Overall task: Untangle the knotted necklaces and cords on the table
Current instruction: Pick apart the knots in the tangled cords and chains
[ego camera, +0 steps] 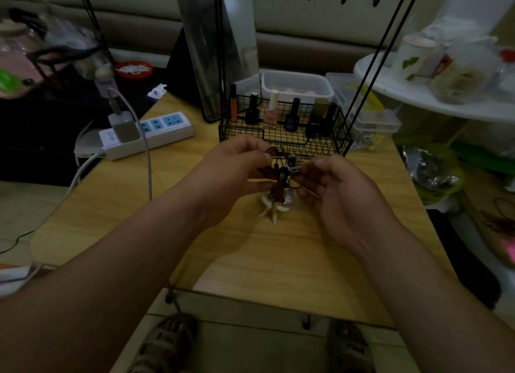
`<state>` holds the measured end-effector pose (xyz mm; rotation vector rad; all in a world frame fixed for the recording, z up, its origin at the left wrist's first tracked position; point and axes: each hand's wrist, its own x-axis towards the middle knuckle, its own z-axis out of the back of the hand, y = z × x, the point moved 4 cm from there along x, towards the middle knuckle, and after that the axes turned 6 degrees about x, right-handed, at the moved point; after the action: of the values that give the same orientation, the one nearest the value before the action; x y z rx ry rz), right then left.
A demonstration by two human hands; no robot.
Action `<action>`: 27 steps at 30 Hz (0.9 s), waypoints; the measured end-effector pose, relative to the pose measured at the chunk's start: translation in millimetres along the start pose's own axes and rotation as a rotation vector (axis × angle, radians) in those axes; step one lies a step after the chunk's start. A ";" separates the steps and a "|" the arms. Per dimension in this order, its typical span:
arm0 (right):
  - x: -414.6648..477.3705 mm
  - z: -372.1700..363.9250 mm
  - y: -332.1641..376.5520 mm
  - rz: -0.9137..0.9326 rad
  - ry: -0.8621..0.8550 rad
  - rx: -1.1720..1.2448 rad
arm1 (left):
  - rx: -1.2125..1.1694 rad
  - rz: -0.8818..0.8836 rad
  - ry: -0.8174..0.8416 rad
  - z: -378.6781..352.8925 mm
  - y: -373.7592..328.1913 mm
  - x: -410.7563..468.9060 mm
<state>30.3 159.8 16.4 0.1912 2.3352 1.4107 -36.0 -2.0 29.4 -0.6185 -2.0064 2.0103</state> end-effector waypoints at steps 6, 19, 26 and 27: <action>-5.9 4.8 9.8 0.171 -0.070 -0.430 | -0.030 -0.053 0.069 -2.5 -3.4 0.9; -14.9 -6.2 4.7 0.200 0.195 -0.476 | -0.102 -0.102 0.083 -8.5 -5.1 4.7; -13.9 -8.7 2.7 0.212 0.157 -0.485 | -0.262 -0.096 0.189 -10.9 -7.4 3.3; -13.3 -8.3 4.7 0.211 0.156 -0.454 | -0.246 -0.102 0.194 -10.9 -7.3 3.2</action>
<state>38.5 151.0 27.4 0.2050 2.0847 2.0833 -34.9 9.3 36.5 -0.7142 -2.1347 1.5929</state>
